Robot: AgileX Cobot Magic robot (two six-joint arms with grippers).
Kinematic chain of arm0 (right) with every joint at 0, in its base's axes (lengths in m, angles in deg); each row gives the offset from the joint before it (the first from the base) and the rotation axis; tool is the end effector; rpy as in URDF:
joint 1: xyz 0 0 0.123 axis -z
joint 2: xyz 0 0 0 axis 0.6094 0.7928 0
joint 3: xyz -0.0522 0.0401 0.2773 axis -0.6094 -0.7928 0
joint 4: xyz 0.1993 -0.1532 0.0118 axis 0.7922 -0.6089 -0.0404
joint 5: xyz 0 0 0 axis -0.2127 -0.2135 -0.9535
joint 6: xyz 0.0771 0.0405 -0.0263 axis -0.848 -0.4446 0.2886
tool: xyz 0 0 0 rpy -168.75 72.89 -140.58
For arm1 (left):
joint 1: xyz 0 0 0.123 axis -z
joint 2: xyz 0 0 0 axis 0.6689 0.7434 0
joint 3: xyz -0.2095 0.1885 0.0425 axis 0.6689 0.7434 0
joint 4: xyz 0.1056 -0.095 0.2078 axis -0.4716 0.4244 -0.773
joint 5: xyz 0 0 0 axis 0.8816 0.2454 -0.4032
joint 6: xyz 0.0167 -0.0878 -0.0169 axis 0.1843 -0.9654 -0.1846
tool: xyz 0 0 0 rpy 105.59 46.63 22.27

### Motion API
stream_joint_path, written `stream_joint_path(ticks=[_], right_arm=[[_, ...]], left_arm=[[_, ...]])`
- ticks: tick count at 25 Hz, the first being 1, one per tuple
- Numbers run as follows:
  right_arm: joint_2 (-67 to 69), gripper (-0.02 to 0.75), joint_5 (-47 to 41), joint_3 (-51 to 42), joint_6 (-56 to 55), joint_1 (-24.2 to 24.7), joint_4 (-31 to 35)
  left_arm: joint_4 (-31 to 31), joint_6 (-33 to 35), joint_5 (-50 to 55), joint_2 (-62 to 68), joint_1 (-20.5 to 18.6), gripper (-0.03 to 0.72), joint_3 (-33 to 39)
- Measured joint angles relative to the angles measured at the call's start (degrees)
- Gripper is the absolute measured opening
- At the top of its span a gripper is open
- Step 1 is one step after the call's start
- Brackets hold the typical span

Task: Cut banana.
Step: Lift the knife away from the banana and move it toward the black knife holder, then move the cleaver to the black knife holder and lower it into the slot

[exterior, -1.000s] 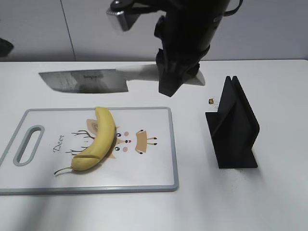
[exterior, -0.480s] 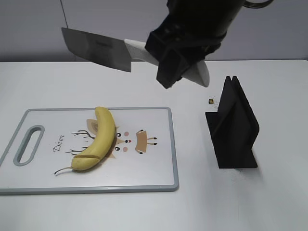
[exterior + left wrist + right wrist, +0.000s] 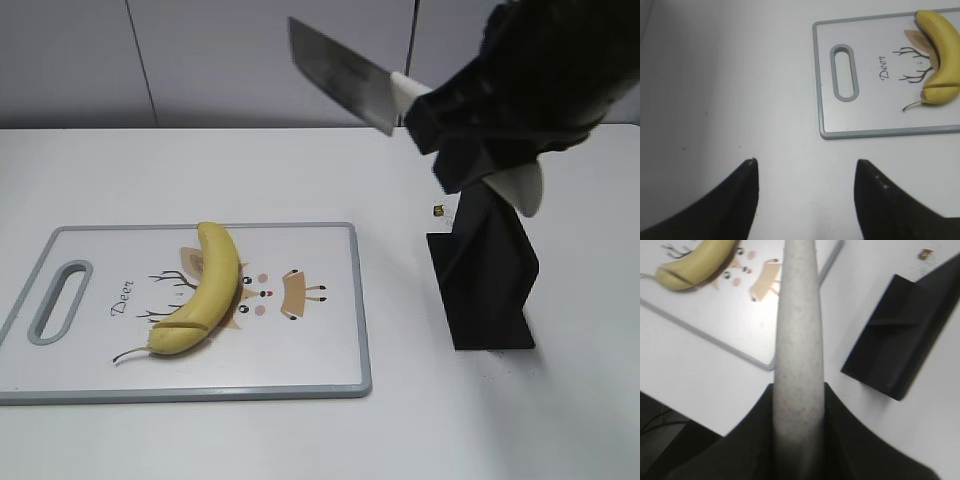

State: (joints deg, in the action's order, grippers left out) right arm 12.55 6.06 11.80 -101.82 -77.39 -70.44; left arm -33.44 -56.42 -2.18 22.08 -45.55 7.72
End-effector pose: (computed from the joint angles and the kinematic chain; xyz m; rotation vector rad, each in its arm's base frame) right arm 0.2202 0.1876 0.3357 -0.6014 2.6434 0.3419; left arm 0.0444 -0.0060 0.3127 0.1326 2.3678 -0.0201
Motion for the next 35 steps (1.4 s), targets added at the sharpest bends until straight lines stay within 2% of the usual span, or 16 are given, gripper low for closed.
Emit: stream_joint_path(ticks=[4,11,13,18,27,35], right_arm=[[-4.83,0.161,0.92,-4.84,-6.93,0.41,-6.63],[-12.19,0.161,3.90,-12.91,-11.04,6.83,-7.79],[-14.17,0.161,4.59,-15.31,-11.55,8.51,-7.88],[-16.11,0.161,6.49,-20.00,-14.64,9.07,-8.03],[-16.28,0.161,18.30,-28.70,-22.27,9.12,-8.10],[-11.65,0.160,21.94,-29.24,-27.07,9.12,-14.07]], left_arm=[[-1.24,-0.22,0.06,-9.66,0.00,0.588,3.35],[-1.69,-0.40,0.16,-22.62,0.00,0.588,9.21],[-1.92,-0.40,-0.29,-23.10,0.00,0.588,9.42],[-2.16,-0.46,-4.49,-23.20,0.00,0.588,10.59],[-2.16,-0.46,-4.54,-23.20,0.00,0.588,11.08],[-2.16,-0.46,-4.54,-23.20,0.00,0.588,11.10]])
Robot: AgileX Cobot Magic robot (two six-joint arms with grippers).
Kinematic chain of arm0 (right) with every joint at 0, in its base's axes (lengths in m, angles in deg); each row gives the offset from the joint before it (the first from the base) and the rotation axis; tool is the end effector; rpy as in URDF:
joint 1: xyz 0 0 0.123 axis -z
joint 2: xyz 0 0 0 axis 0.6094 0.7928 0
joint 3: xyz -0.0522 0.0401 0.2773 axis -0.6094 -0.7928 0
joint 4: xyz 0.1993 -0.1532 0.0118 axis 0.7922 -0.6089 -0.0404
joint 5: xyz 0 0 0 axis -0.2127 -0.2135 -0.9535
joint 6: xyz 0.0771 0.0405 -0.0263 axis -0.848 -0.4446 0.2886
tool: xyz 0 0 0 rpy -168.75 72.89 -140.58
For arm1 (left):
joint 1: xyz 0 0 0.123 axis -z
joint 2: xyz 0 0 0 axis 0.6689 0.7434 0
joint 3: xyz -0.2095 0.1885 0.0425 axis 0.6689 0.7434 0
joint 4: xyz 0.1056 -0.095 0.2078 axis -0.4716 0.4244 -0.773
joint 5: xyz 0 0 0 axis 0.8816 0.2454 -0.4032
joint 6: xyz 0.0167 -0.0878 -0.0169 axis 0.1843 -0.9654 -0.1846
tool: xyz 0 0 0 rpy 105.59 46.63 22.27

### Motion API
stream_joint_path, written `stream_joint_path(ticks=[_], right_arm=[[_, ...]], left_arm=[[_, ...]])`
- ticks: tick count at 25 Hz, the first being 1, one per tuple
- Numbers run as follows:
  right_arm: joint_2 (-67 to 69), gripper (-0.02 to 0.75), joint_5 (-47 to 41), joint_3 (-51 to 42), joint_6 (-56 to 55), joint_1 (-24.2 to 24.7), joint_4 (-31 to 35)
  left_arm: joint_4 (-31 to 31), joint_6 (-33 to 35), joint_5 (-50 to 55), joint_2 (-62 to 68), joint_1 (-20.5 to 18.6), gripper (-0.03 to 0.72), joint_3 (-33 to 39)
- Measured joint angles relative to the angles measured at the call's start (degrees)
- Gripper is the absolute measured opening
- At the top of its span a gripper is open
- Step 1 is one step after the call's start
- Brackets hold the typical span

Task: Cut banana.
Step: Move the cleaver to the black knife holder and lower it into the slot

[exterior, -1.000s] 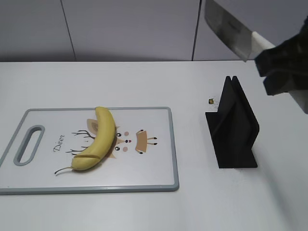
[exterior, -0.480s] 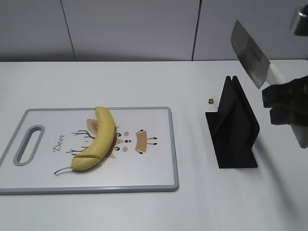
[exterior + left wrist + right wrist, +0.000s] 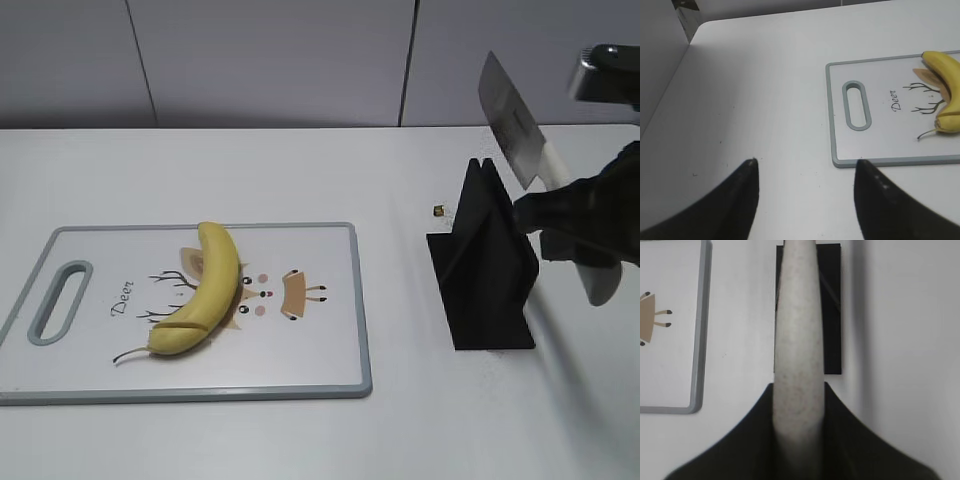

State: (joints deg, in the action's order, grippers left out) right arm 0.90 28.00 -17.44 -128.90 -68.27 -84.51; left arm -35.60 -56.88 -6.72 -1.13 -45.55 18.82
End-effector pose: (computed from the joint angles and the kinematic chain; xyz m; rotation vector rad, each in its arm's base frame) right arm 0.2028 0.1071 0.2571 0.0574 2.5839 0.2450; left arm -0.0049 -0.0057 0.2698 0.1144 2.0832 0.0589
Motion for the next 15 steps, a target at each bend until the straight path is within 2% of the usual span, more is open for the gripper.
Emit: stream_joint_path(ticks=[15], right_arm=[[10.00,0.160,2.12,0.00,-2.47,0.00,-2.36]], left_arm=[[-0.05,-0.06,0.00,0.00,0.00,0.587,0.00]])
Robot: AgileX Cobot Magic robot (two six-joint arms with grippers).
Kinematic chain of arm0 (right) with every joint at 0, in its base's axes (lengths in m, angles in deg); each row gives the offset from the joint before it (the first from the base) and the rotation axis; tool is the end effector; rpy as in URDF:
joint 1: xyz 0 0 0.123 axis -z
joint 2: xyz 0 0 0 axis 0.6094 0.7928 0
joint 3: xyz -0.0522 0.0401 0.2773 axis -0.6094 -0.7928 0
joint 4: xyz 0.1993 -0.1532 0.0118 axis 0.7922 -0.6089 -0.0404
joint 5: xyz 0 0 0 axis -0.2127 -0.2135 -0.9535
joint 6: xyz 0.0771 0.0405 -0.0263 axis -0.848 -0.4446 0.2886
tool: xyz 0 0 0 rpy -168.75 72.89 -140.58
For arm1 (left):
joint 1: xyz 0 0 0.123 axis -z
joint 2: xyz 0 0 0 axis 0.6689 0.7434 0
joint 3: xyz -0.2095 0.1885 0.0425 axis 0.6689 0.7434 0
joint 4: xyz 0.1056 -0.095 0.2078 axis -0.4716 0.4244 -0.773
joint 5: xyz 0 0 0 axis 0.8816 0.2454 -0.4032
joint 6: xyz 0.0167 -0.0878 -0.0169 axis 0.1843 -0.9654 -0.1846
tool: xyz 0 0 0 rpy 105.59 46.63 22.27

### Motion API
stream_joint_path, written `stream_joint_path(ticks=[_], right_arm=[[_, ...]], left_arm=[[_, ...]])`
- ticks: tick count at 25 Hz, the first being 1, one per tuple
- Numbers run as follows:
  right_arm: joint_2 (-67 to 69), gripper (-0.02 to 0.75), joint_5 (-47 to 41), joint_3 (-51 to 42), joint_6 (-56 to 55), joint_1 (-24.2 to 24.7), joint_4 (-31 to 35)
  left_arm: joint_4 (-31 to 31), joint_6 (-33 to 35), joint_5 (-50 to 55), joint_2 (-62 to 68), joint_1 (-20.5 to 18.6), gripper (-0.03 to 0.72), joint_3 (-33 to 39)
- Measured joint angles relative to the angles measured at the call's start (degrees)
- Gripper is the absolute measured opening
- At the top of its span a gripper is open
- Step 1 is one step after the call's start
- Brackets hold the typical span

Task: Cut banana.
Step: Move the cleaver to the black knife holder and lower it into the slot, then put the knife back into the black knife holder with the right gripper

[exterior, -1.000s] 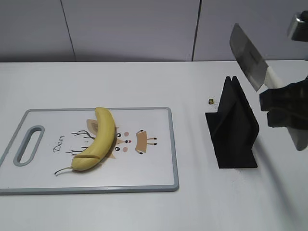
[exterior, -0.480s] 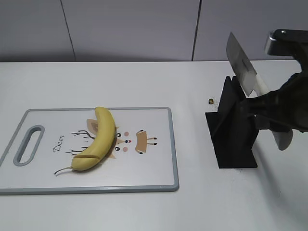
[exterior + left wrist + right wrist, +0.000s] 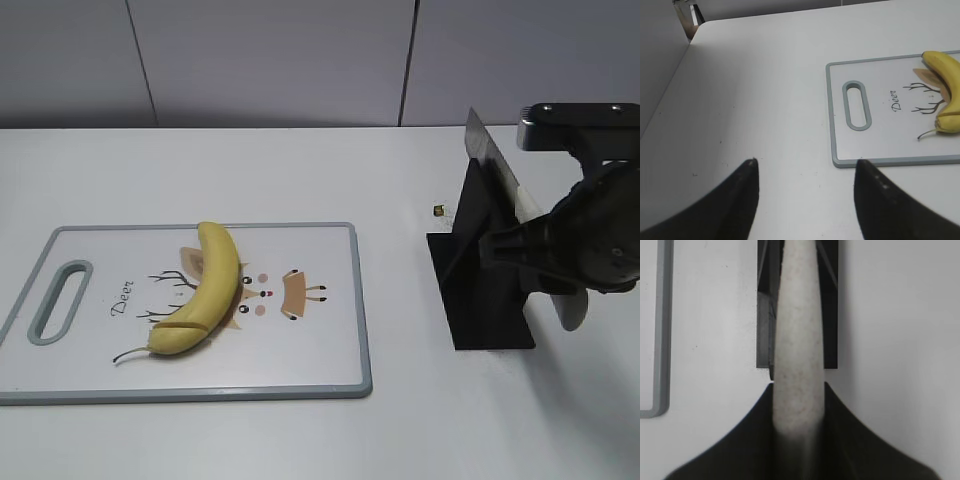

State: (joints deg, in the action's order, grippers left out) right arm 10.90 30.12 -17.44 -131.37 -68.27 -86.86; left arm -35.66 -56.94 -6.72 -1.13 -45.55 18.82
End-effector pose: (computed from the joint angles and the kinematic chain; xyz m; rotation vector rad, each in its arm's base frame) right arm 0.2235 0.1176 0.2170 0.0591 2.6964 0.1387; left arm -0.0049 -0.0057 0.2698 0.1132 2.0833 0.0596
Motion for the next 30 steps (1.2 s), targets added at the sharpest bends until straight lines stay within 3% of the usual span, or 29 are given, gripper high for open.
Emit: stream_joint_path(ticks=[10,20,23,30], right_arm=[[0.65,0.174,-0.78,0.00,0.00,0.00,0.87],[-0.10,0.634,-0.88,0.98,2.61,0.00,1.19],[-4.46,0.669,-0.92,2.62,9.64,0.00,3.59],[-22.67,0.673,-4.01,3.45,32.03,0.00,9.65]], left_arm=[[0.00,-0.05,0.00,0.00,0.00,0.586,0.00],[0.00,-0.05,0.00,0.00,0.00,0.587,0.00],[0.00,-0.05,0.00,0.00,0.00,0.587,0.00],[0.00,-0.05,0.00,0.00,0.00,0.577,0.00]])
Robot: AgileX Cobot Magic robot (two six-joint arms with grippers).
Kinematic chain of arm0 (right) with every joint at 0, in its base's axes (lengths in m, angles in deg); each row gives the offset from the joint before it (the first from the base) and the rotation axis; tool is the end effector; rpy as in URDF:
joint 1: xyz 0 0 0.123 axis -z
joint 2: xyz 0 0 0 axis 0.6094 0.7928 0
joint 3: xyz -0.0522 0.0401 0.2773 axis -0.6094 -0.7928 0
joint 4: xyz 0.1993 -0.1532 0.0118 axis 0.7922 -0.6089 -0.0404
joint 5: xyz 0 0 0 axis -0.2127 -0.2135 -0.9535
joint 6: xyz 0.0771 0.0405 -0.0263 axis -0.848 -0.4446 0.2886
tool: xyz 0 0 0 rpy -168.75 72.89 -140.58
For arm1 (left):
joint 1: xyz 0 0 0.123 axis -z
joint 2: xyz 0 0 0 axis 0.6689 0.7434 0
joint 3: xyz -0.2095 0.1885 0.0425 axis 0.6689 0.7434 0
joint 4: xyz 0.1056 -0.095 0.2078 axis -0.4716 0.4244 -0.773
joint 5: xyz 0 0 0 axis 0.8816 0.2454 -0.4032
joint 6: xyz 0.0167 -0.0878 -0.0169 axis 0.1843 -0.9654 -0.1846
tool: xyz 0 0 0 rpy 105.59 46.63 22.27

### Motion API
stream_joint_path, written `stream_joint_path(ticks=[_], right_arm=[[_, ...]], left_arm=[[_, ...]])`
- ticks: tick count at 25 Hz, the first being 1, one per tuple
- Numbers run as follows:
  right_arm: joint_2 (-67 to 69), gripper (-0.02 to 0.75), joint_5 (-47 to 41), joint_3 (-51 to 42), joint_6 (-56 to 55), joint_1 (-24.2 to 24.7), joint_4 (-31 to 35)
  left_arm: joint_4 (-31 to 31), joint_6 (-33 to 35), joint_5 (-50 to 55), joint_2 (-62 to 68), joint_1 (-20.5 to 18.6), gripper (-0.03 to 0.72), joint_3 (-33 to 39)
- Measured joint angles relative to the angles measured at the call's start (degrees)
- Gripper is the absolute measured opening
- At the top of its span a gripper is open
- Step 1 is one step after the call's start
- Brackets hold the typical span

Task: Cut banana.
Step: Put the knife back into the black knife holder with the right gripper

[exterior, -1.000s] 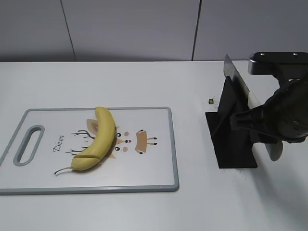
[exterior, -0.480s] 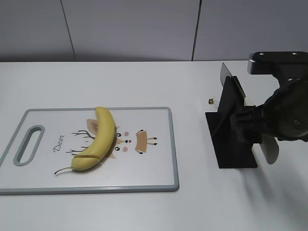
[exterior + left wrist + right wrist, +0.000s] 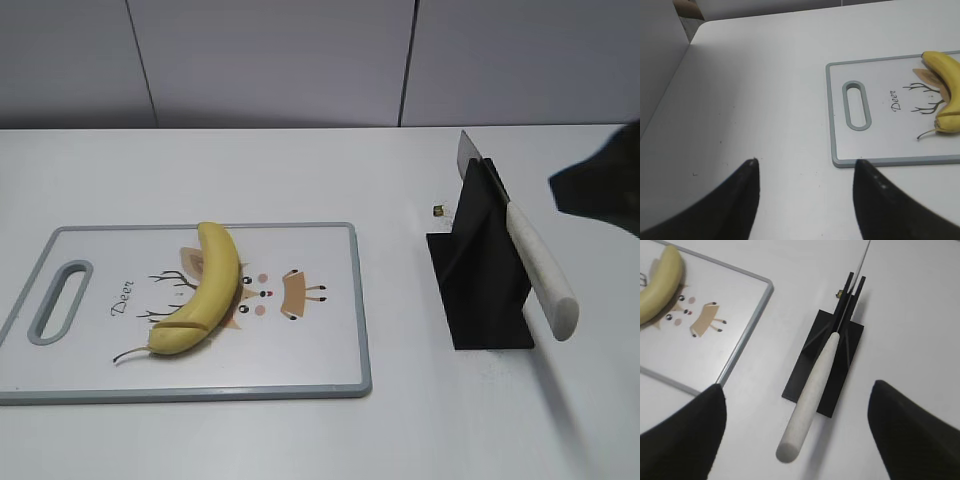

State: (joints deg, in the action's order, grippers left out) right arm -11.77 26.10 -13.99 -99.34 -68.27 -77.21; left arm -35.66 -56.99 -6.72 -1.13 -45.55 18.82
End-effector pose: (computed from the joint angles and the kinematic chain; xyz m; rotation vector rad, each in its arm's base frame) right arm 0.1709 0.0961 0.3200 -0.4479 2.3100 0.2708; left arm -0.0049 -0.0057 0.2698 0.1123 2.0833 0.0590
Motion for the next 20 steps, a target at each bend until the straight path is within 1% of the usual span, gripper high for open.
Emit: stream_joint_path(ticks=[4,8,13,17,20], right_arm=[[-11.32,0.663,-4.02,-4.24,11.08,0.00,5.78],[-22.72,0.647,-7.44,-11.34,17.22,0.00,10.33],[-35.39,0.608,-12.80,-17.01,18.85,0.00,11.26],[-42.42,0.591,-13.88,-17.30,19.00,0.00,11.31],[-45.46,0.589,-16.93,-17.36,19.00,0.00,11.31]], left_arm=[[0.00,0.00,0.00,0.00,0.00,0.570,0.00],[0.00,-0.05,0.00,0.00,0.00,0.569,0.00],[0.00,-0.05,0.00,0.00,0.00,0.564,0.00],[0.00,-0.05,0.00,0.00,0.00,0.563,0.00],[0.00,-0.05,0.00,0.00,0.00,0.563,0.00]])
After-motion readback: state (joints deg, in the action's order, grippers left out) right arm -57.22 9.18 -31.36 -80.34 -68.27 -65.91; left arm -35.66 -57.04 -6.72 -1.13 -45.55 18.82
